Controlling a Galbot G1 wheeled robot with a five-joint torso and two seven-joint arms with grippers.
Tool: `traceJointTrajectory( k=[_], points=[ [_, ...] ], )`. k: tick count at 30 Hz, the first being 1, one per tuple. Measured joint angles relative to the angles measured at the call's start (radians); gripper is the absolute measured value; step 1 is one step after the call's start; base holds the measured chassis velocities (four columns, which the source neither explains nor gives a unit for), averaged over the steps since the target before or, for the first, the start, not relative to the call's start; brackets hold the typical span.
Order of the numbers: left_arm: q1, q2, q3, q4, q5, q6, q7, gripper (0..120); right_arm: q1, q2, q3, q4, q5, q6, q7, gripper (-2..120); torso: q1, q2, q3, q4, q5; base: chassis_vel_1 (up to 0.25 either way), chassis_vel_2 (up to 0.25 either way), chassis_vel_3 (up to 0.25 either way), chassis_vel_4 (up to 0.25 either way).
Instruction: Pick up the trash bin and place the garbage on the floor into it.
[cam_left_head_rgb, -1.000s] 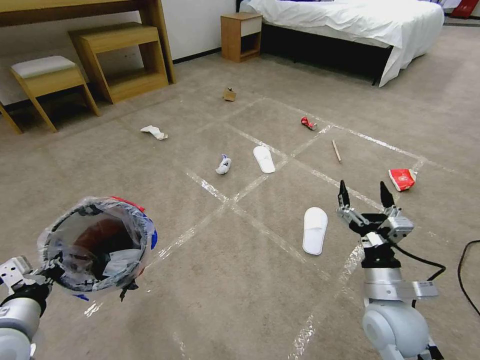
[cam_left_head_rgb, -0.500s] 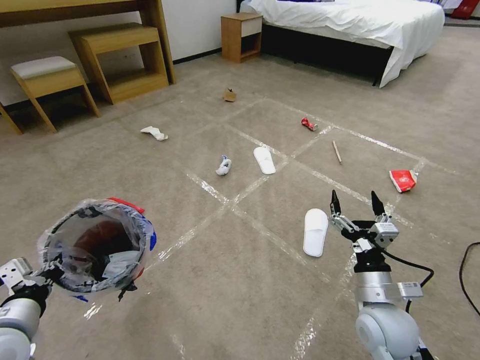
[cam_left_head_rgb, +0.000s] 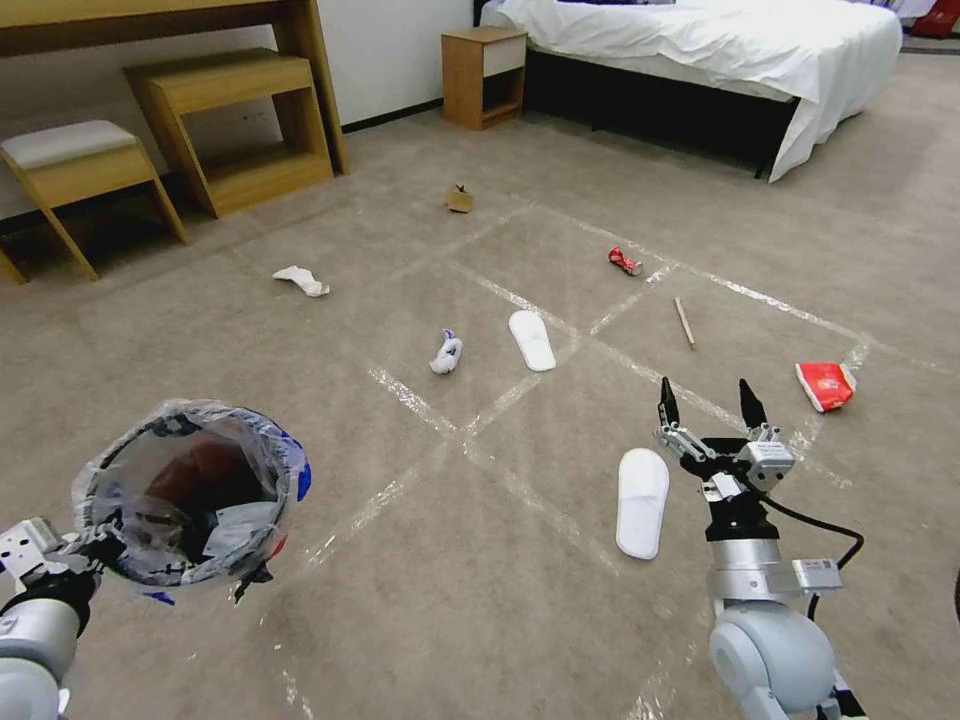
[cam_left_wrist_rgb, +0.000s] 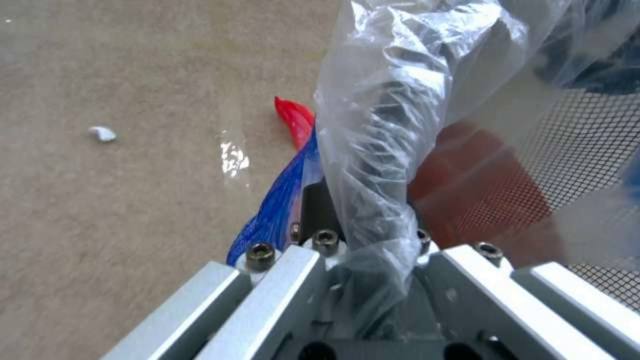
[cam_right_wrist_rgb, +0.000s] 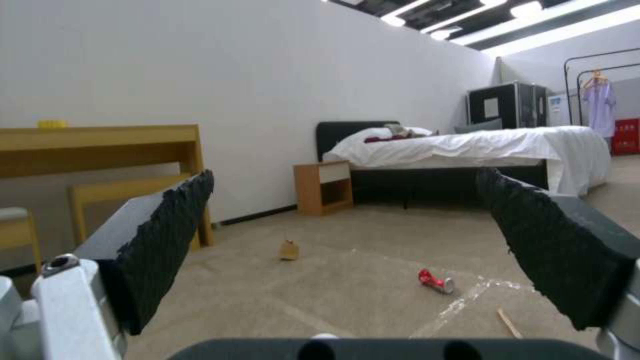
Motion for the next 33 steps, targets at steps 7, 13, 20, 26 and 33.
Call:
traceJointTrajectory(
  k=[7,13,20,26,33],
  points=[
    [-0.002,0.003,0.000,0.002,0.000,-0.001,0.000,1,0.005,0.000,0.000,-0.004,0.001,-0.001,0.000,100,0.000,0.000,0.000,-0.0002,0.0001,-0.129,0.123,0.135,-0.123],
    [-0.006,0.007,0.001,0.008,-0.001,-0.001,0.000,1,0.008,0.000,-0.006,-0.008,0.001,-0.003,0.005,100,0.000,0.000,0.000,-0.0001,0.0000,-0.128,0.111,0.129,-0.133],
    [-0.013,0.009,0.002,0.017,-0.002,-0.001,0.000,1,0.015,0.001,-0.015,-0.008,0.011,-0.012,0.012,100,0.000,0.000,0.000,-0.0002,0.0000,-0.012,0.004,0.003,-0.010],
    [-0.018,0.006,0.004,0.025,-0.002,-0.001,0.000,1,0.023,0.000,-0.014,-0.013,0.011,-0.017,0.011,100,0.000,0.000,0.000,0.0000,0.0000,0.000,0.000,0.000,0.000],
    [-0.018,0.003,0.005,0.026,-0.001,-0.001,0.000,1,0.020,0.010,-0.013,-0.020,0.005,-0.015,0.009,100,0.000,0.000,0.000,-0.0001,0.0000,0.000,0.000,0.000,0.000]
  ],
)
